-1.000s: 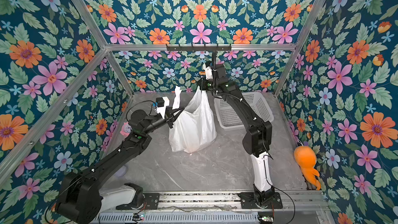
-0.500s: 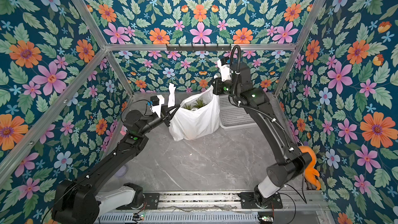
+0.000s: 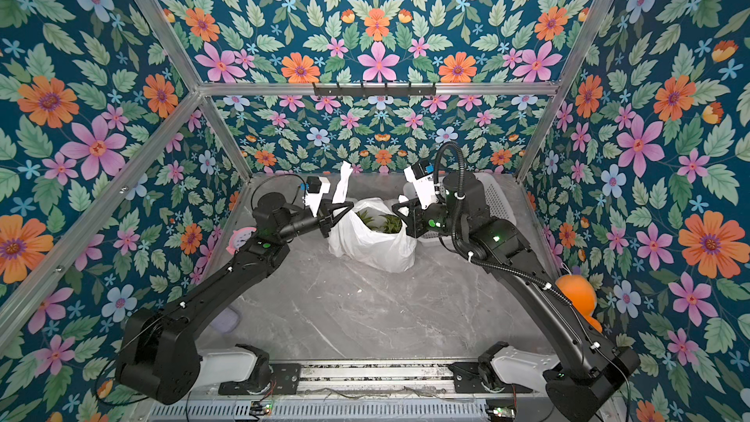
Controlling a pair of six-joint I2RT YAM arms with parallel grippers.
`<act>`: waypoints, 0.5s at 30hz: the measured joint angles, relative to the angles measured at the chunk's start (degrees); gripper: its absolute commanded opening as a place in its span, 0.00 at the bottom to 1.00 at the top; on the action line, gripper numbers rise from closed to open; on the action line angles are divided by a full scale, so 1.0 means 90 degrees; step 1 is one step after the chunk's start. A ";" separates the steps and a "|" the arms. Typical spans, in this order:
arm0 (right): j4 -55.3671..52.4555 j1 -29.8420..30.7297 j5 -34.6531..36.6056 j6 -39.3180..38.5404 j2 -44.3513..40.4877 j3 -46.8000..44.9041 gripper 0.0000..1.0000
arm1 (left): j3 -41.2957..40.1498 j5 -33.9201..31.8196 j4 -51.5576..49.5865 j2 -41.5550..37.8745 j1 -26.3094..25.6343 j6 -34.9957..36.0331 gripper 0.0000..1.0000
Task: Place the pineapple into a plastic bag & tie a knot
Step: Cross the plastic bag at the center of the board.
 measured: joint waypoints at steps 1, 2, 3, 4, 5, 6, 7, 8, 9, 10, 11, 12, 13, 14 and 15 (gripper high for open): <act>-0.0049 0.0005 -0.0068 -0.0109 0.0063 0.0078 0.00 | 0.0112 0.0051 -0.0209 0.0036 -0.0010 0.0092 0.00; -0.0080 0.0019 -0.0117 -0.0228 0.0136 0.0168 0.00 | 0.0216 0.0075 -0.0437 0.0066 -0.0012 0.0204 0.00; -0.0109 0.0034 -0.0153 -0.0330 0.0209 0.0255 0.00 | 0.0284 0.0102 -0.0595 0.0085 -0.0017 0.0299 0.00; -0.0146 0.0058 -0.0194 -0.0466 0.0318 0.0369 0.00 | 0.0369 0.0143 -0.0826 0.0107 -0.0027 0.0425 0.00; -0.0187 0.0090 -0.0245 -0.0610 0.0437 0.0491 0.00 | 0.0437 0.0199 -0.1015 0.0134 -0.0027 0.0546 0.00; -0.0197 0.0109 -0.0294 -0.0699 0.0537 0.0593 0.00 | 0.0488 0.0221 -0.1171 0.0160 -0.0029 0.0644 0.00; -0.0209 0.0131 -0.0325 -0.0814 0.0661 0.0721 0.00 | 0.0549 0.0270 -0.1355 0.0194 -0.0029 0.0738 0.00; -0.0228 0.0146 -0.0393 -0.0940 0.0811 0.0874 0.00 | 0.0607 0.0316 -0.1523 0.0233 -0.0029 0.0860 0.00; -0.0260 0.0163 -0.0442 -0.1037 0.0935 0.1005 0.00 | 0.0651 0.0352 -0.1644 0.0265 -0.0029 0.0935 0.00; -0.0284 0.0168 -0.0486 -0.1154 0.1093 0.1168 0.00 | 0.0702 0.0381 -0.1780 0.0304 -0.0029 0.1025 0.00; -0.0294 0.0175 -0.0525 -0.1256 0.1231 0.1307 0.00 | 0.0746 0.0398 -0.1909 0.0340 -0.0029 0.1098 0.00; -0.0325 0.0177 -0.0578 -0.1336 0.1355 0.1423 0.00 | 0.0772 0.0406 -0.1972 0.0367 -0.0029 0.1173 0.00; -0.0372 0.0182 -0.0624 -0.1435 0.1520 0.1571 0.00 | 0.0809 0.0427 -0.2062 0.0393 -0.0029 0.1217 0.00; -0.0406 0.0189 -0.0651 -0.1496 0.1673 0.1722 0.00 | 0.0840 0.0452 -0.2130 0.0418 -0.0029 0.1309 0.00; -0.0430 0.0199 -0.0685 -0.1566 0.1821 0.1860 0.00 | 0.0865 0.0461 -0.2178 0.0430 -0.0029 0.1338 0.00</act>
